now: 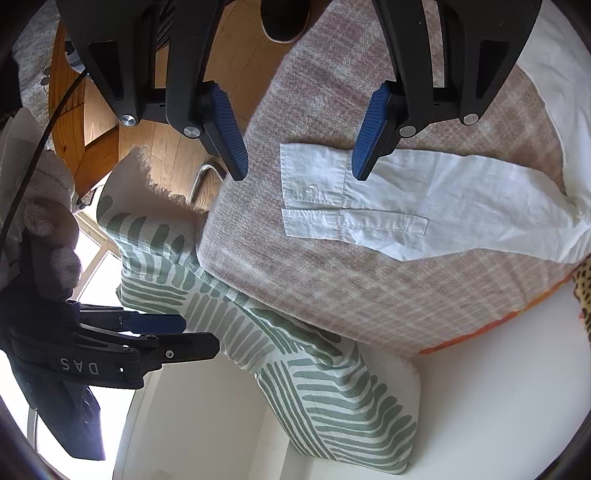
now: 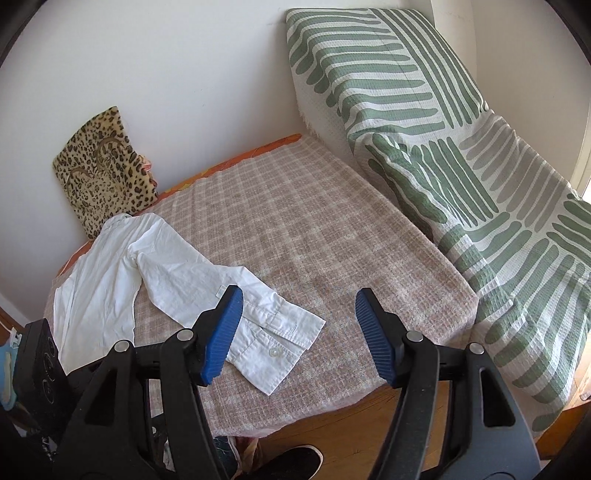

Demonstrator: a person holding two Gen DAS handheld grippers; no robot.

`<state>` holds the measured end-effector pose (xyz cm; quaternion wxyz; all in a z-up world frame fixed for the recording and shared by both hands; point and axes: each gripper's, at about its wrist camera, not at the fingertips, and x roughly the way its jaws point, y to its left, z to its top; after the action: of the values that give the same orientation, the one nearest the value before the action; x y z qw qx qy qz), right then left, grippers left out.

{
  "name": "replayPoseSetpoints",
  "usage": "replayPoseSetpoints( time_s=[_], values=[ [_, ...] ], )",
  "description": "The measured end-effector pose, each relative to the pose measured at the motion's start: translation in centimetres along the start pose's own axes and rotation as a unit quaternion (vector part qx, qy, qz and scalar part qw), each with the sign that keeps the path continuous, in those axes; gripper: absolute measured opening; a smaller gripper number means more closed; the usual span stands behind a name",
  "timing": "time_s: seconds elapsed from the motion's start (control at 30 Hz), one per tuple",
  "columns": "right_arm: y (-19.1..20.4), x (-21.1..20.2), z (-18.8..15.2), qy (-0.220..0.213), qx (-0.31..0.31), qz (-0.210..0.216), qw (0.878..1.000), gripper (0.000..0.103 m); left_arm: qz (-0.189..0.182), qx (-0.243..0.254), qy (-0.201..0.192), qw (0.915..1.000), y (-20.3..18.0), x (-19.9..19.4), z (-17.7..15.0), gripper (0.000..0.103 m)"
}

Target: Fold small clothes

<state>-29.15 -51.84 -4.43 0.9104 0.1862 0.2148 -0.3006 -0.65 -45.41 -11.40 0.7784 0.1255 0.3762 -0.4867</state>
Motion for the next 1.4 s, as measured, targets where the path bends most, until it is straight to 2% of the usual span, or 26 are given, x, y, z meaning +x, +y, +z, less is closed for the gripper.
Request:
replayPoseSetpoints(
  time_s=[0.27,0.47,0.57,0.67,0.8,0.93,1.1,1.3,1.4],
  values=[
    [-6.5,0.3,-0.8,0.005,0.065,-0.006,0.998,0.067,0.027,0.011,0.042,0.9987,-2.1,6.8,2.4,0.058],
    [-9.2,0.0,-1.6,0.005,0.087,-0.012,0.996,0.067,0.068,0.015,0.079,0.9944,-3.1,11.3,3.2,0.057],
    [-10.4,0.0,-2.0,0.005,0.099,-0.013,0.995,0.067,0.091,0.032,0.082,0.9920,-3.6,12.1,3.1,0.055],
    [-11.3,0.4,-2.3,0.009,0.110,-0.013,0.994,0.067,0.090,0.030,0.081,0.9922,-3.3,12.1,3.2,0.051],
    [-11.6,0.8,-2.6,0.012,0.120,-0.005,0.993,0.067,0.092,0.010,0.072,0.9931,-1.8,11.8,3.6,0.017],
    [-10.9,0.9,-2.7,0.014,0.111,-0.004,0.994,0.067,0.044,-0.052,0.063,0.9957,0.5,11.2,3.7,0.006],
    [-9.8,1.1,-2.7,0.015,0.099,-0.001,0.995,0.067,0.010,-0.125,0.032,0.9915,2.5,9.4,3.2,0.002],
    [-8.2,2.0,-2.5,0.024,0.084,0.013,0.996,0.067,0.004,-0.127,-0.025,0.9915,3.0,4.5,3.1,0.002],
    [-7.1,2.9,-2.0,0.031,0.077,0.028,0.996,0.067,0.001,-0.144,-0.052,0.9882,4.4,1.4,2.5,0.002]
  ],
)
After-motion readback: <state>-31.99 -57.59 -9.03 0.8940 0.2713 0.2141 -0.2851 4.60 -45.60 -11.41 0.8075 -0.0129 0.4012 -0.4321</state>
